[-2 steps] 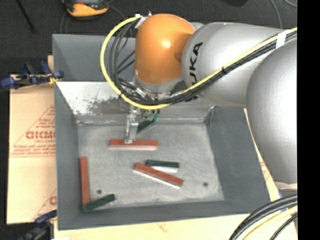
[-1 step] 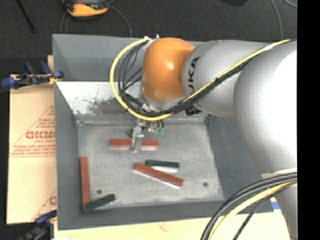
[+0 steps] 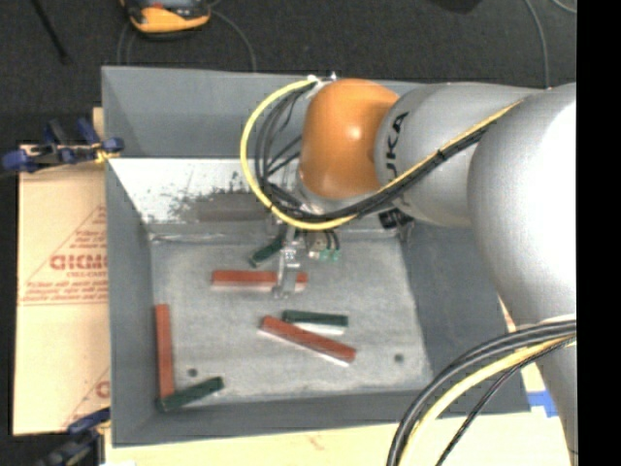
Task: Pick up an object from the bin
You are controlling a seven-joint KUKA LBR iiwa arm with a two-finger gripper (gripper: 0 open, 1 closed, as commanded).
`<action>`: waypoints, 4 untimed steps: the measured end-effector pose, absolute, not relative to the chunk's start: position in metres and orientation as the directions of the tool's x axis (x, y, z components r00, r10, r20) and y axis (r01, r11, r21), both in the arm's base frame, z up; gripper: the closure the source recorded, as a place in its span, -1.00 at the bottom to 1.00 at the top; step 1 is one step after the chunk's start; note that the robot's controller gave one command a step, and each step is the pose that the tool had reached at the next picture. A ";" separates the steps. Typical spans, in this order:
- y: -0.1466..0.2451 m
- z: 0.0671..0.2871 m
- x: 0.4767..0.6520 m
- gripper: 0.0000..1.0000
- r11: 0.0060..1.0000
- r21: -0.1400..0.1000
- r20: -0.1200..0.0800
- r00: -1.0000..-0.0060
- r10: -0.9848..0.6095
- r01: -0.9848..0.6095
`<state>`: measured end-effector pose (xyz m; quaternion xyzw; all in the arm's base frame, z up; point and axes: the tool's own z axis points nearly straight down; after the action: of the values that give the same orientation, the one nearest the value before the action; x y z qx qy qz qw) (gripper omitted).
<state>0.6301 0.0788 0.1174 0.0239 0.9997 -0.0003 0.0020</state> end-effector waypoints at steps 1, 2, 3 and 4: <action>0.093 0.131 0.626 -1.00 0.997 0.002 -0.006 -0.997 0.073 0.073; 0.085 0.072 0.632 -1.00 0.999 -0.001 -0.006 -0.999 -0.053 -0.053; 0.093 0.071 0.628 1.00 0.934 0.001 -0.002 -0.934 0.358 0.358; 0.093 0.071 0.628 1.00 0.934 0.001 -0.002 -0.934 0.358 0.358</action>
Offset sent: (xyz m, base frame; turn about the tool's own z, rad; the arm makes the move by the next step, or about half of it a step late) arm 0.0009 0.0066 -0.0474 -0.1011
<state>0.6284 0.0928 0.0712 0.1821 0.9833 0.0004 0.0010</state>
